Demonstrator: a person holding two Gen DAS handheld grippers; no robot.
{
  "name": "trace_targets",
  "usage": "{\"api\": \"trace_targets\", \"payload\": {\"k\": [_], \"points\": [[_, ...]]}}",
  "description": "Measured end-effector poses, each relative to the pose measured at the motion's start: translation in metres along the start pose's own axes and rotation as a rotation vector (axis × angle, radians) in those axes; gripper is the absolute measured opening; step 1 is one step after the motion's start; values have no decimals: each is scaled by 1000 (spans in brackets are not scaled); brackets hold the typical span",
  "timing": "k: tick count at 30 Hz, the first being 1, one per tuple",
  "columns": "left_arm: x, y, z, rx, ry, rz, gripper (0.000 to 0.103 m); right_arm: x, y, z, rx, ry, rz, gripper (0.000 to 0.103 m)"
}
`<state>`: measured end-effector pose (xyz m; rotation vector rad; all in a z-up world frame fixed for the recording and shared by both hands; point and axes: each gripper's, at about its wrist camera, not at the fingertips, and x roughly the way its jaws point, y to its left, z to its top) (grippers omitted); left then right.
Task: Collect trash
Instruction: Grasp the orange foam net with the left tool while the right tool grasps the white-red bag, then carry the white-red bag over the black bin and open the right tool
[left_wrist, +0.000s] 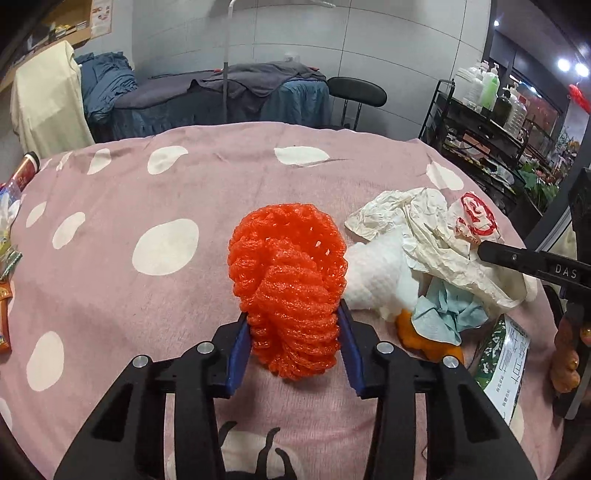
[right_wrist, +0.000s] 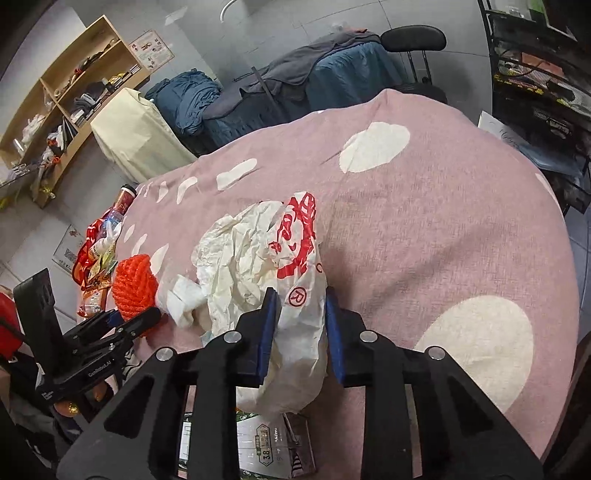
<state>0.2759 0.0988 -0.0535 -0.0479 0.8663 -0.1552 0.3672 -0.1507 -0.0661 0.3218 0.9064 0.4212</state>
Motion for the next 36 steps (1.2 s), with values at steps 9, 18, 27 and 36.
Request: {"api": "trace_targets", "payload": {"k": [9, 18, 27, 36], "points": [[-50, -6, -17, 10, -107, 47, 36, -61, 17, -9, -62, -179, -40, 25], [-95, -36, -29, 31, -198, -30, 36, -126, 17, -36, -81, -294, -62, 25], [-111, -75, -48, 79, -227, -75, 36, -171, -7, -71, -29, -361, -81, 25], [-113, -106, -59, 111, -227, -130, 36, -208, -34, -100, 44, -417, -125, 25]]}}
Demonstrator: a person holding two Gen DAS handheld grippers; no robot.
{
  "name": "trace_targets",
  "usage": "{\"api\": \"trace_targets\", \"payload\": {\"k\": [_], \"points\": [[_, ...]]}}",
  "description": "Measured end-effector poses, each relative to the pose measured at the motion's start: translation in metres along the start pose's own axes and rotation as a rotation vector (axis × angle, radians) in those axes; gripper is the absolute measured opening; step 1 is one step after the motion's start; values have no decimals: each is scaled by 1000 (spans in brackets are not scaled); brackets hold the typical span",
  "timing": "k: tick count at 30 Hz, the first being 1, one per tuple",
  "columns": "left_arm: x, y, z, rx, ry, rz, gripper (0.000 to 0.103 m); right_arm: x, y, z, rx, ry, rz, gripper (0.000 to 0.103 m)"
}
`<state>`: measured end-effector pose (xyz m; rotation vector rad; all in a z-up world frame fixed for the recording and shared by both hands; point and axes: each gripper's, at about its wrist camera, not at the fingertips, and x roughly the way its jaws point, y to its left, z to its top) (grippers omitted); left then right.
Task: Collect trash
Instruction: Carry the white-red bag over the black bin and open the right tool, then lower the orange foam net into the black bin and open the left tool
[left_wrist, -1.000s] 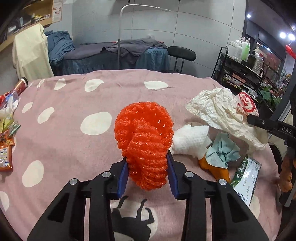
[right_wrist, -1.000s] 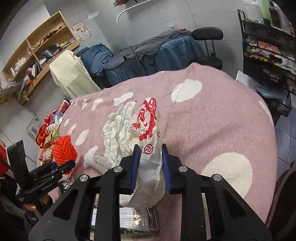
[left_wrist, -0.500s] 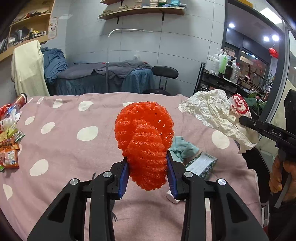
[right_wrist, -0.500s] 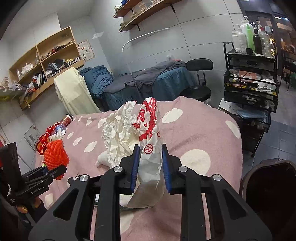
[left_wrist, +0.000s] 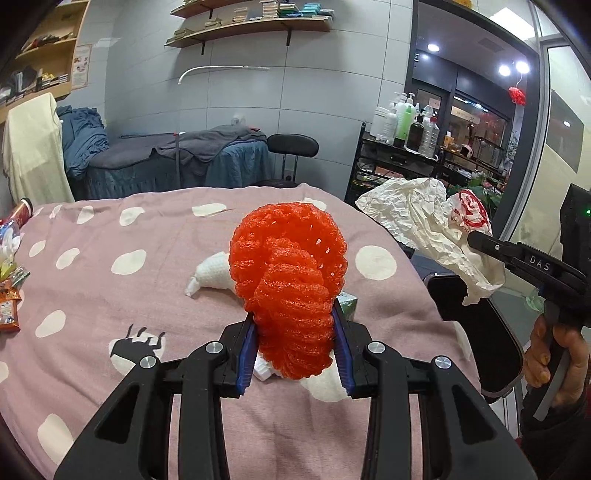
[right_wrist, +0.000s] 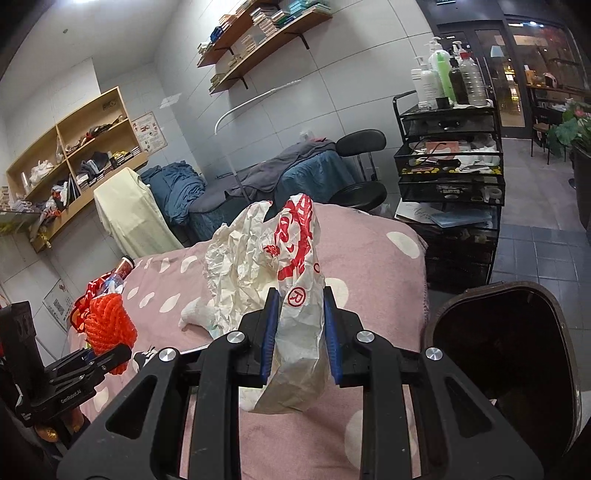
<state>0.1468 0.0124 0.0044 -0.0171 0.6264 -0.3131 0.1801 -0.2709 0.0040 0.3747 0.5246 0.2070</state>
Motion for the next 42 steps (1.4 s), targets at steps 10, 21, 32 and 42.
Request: {"api": "trace_targets", "payload": {"k": [10, 21, 32, 42], "points": [[6, -41, -7, 25, 18, -83, 36, -39, -50, -15, 92, -48, -122, 25], [17, -90, -12, 102, 52, -167, 36, -68, -112, -32, 197, -65, -295, 25], [34, -131, -17, 162, 108, -231, 36, -60, -166, -68, 244, 30, -488, 25], [51, -157, -23, 206, 154, -249, 36, -56, -181, -91, 277, 61, -524, 71]]}}
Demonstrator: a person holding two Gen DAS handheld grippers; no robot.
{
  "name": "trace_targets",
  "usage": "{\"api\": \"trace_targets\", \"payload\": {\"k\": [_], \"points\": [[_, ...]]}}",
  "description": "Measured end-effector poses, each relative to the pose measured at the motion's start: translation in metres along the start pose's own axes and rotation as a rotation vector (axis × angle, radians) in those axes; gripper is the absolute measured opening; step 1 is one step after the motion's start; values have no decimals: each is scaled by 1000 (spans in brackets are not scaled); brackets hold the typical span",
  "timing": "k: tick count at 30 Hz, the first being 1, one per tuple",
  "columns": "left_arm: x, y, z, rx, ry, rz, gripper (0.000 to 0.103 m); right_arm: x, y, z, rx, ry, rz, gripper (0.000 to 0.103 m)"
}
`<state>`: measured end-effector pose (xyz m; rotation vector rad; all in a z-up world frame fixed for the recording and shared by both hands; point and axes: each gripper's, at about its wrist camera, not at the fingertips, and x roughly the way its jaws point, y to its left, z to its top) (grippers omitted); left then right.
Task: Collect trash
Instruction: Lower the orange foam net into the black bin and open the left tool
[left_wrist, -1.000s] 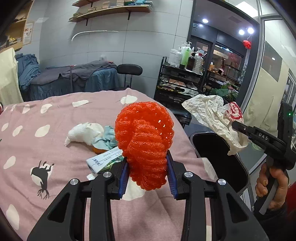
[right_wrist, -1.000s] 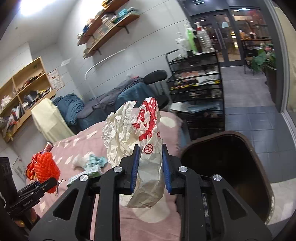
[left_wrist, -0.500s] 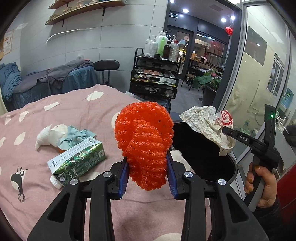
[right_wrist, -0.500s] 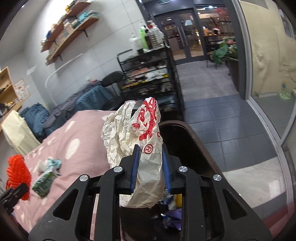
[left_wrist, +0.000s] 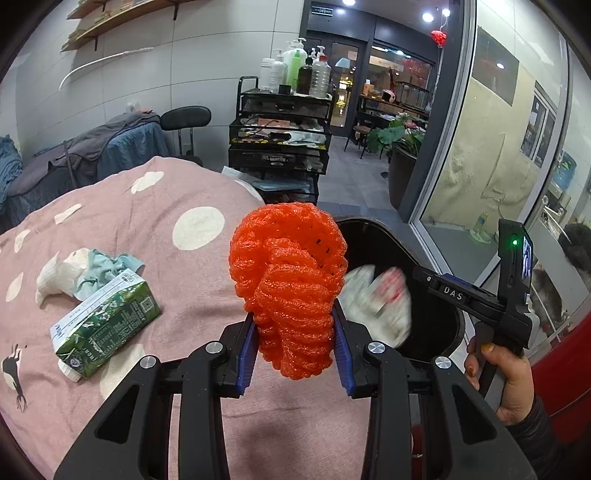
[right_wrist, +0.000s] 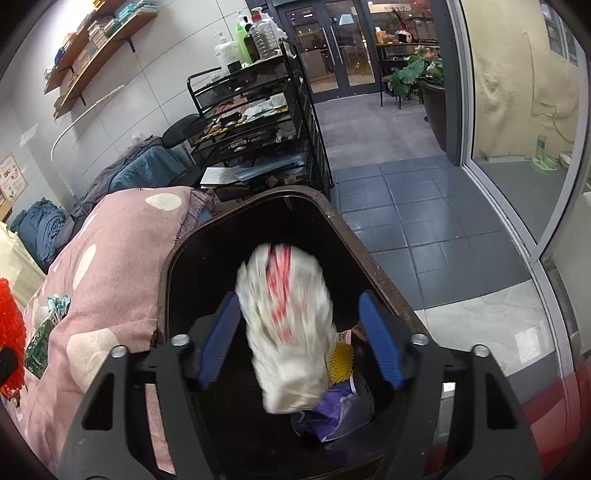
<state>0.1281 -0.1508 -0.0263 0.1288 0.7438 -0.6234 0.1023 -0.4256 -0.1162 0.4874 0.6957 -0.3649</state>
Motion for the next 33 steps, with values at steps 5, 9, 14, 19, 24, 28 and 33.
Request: {"api": "trace_targets", "payload": {"k": [5, 9, 14, 19, 24, 28, 33], "points": [[8, -9, 3, 9, 23, -21, 36, -9, -5, -1, 24, -26, 7, 80], [18, -19, 9, 24, 49, -53, 36, -19, -8, 4, 47, -57, 6, 83], [37, -35, 17, 45, 98, -104, 36, -33, -16, 8, 65, -105, -16, 88], [60, -53, 24, 74, 151, -127, 36, -39, -28, 15, 103, -123, -27, 88], [79, -66, 28, 100, 204, -154, 36, -42, -37, 20, 118, -131, -50, 88], [91, -76, 30, 121, 230, -167, 36, -41, -43, 22, 130, -125, -67, 88], [102, -89, 30, 162, 248, -153, 37, -41, -50, 23, 140, -121, -75, 88]]}}
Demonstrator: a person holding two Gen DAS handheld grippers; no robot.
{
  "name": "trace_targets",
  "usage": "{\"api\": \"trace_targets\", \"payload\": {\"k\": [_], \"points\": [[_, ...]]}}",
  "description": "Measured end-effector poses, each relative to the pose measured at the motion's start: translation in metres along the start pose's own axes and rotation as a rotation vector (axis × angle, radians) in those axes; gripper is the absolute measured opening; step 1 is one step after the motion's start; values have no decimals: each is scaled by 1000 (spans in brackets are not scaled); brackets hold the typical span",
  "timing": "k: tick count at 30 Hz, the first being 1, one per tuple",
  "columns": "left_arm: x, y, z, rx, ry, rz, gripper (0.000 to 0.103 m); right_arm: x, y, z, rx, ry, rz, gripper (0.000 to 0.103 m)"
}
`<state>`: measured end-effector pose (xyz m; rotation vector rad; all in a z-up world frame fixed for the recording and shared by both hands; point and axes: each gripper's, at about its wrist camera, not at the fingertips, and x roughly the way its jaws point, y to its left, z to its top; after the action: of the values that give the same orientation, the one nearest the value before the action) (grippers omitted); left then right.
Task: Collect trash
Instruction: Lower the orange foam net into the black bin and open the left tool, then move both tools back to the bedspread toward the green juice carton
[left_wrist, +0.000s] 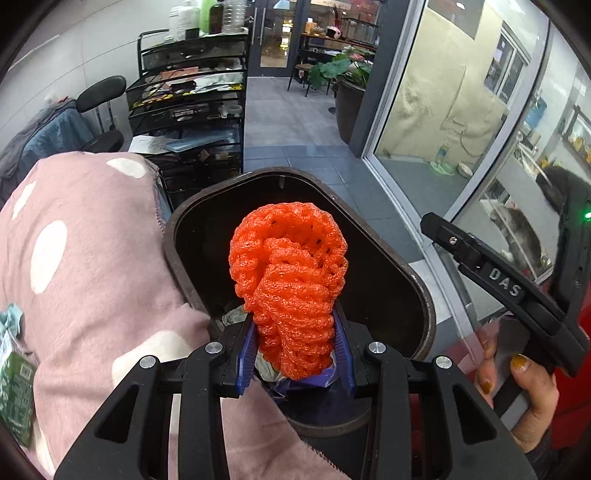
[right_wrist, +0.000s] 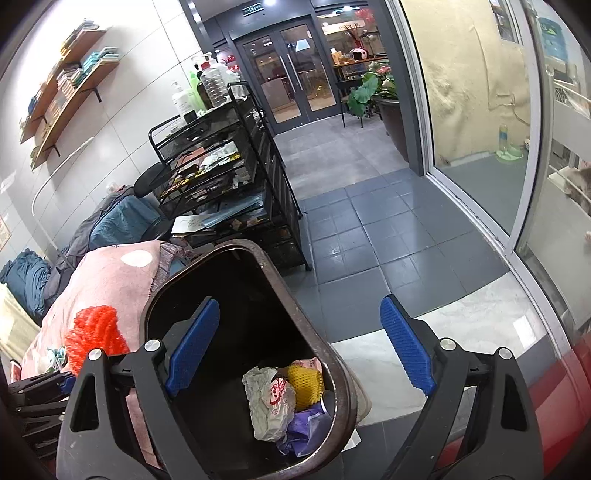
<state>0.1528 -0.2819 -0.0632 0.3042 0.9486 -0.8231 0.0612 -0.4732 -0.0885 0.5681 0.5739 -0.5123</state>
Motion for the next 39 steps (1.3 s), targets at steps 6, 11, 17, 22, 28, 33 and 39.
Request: {"api": "trace_targets", "payload": {"k": [6, 11, 17, 22, 28, 33, 39], "points": [[15, -6, 2, 38, 37, 10, 66, 1, -4, -1, 5, 3, -8, 88], [18, -10, 1, 75, 48, 6, 83, 2, -5, -1, 15, 8, -13, 88], [22, -16, -1, 109, 45, 25, 89, 2, -5, 0, 6, 5, -12, 88], [17, -17, 1, 116, 27, 28, 91, 1, -4, 0, 6, -1, -6, 88], [-17, -10, -1, 96, -45, -26, 91, 1, 7, -1, -35, 4, 47, 89], [-53, 5, -19, 81, -106, -68, 91, 0, 26, -7, -97, 18, 114, 90], [-79, 43, -50, 24, -125, -45, 91, -2, 54, -14, -155, 59, 225, 90]]}}
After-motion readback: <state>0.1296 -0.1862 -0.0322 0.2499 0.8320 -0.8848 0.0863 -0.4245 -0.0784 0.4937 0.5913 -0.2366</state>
